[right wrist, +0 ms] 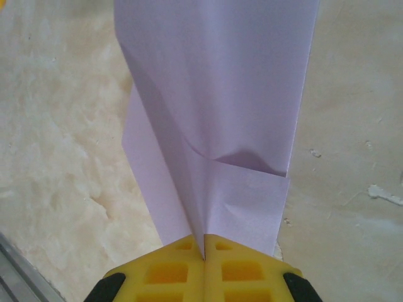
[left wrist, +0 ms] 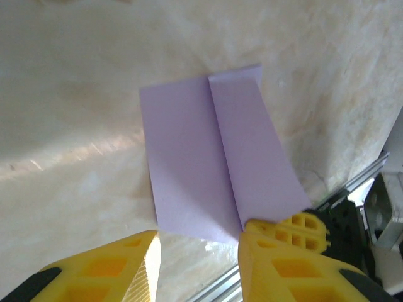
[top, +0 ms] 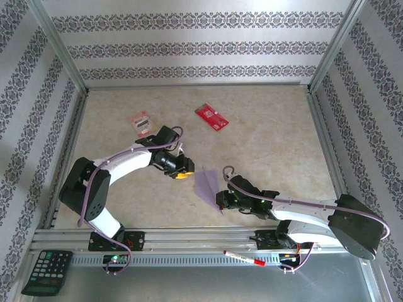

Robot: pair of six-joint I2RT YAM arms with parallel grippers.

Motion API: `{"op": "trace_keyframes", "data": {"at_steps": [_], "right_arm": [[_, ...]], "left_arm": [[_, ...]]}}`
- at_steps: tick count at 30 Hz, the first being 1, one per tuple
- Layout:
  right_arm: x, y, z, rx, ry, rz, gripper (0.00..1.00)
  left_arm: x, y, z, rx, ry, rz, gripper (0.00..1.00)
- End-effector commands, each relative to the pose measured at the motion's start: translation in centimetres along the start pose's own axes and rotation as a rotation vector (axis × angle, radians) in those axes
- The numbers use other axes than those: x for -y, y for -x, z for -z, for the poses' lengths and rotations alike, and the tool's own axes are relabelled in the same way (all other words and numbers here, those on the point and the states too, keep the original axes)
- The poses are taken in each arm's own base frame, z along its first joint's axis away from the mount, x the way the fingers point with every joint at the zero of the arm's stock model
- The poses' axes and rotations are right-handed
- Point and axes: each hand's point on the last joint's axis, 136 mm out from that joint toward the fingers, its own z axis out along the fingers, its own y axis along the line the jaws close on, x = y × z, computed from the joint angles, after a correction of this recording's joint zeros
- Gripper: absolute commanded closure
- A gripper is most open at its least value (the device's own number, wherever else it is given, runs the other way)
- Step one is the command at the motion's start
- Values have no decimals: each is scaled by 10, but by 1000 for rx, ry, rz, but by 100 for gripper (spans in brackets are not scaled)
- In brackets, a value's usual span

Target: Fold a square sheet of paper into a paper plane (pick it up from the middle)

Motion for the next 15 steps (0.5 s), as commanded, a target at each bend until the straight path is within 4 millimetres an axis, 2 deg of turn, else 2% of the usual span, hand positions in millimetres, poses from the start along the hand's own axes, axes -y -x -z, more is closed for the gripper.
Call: {"op": "trace_keyframes", "data": {"at_steps": [1,15], "right_arm": [[-7,3,1,-19,49,-44,100],[-6,8,-3,-63,115,-110,100]], "left_arm": [[12,-4,-5,13,-41,-14,63],[32,-29,-34,-66,-87,-79,63]]}}
